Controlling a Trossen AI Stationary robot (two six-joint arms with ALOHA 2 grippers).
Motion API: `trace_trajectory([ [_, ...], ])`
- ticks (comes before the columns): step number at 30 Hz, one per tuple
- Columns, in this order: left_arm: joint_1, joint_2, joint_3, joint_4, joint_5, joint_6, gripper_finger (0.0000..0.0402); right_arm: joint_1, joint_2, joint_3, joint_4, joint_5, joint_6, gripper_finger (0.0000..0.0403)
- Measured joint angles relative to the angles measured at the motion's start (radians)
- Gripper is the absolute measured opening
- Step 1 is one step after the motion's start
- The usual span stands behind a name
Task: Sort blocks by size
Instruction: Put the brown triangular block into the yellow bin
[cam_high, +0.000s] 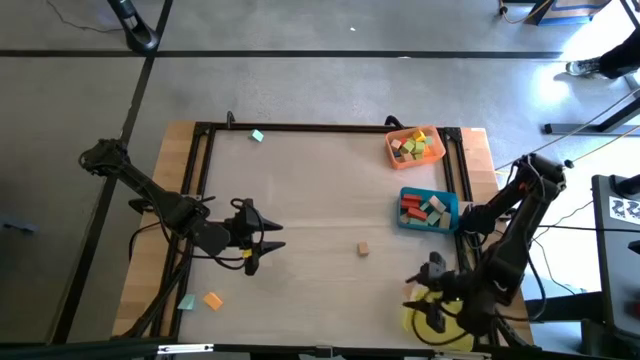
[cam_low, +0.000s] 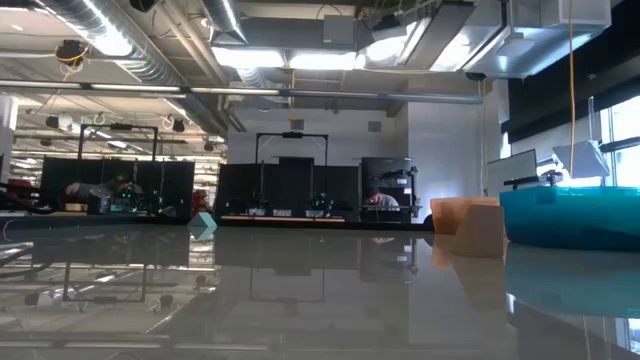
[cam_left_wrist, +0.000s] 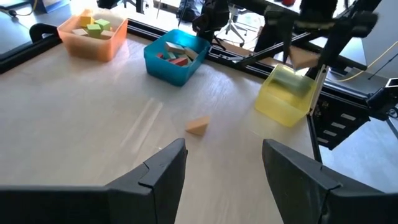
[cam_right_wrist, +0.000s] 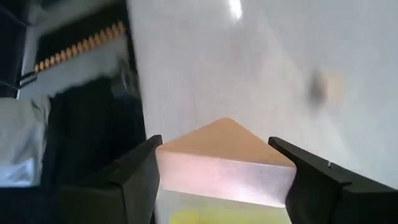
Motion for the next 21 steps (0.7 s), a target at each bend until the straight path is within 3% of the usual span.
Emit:
trace_trajectory([
  [5, 0.000, 0.000, 0.000, 0.000, -0.004, 0.001, 0.0198, 0.014, 0.049, 0.000, -0.107, -0.256, 0.330, 0.0280],
  [9, 0.000, 0.000, 0.000, 0.000, -0.004, 0.007, 0.0198, 0.015, 0.097, 0.000, -0.130, -0.415, 0.451, 0.0277],
  [14, 0.000, 0.000, 0.000, 0.000, -0.005, 0.005, 0.0198, 0.012, 0.144, 0.000, -0.142, -0.454, 0.506, 0.0289],
  [21, 0.000, 0.000, 0.000, 0.001, -0.005, -0.009, 0.0198, 0.012, 0.175, 0.000, -0.198, -0.532, 0.572, 0.0343],
])
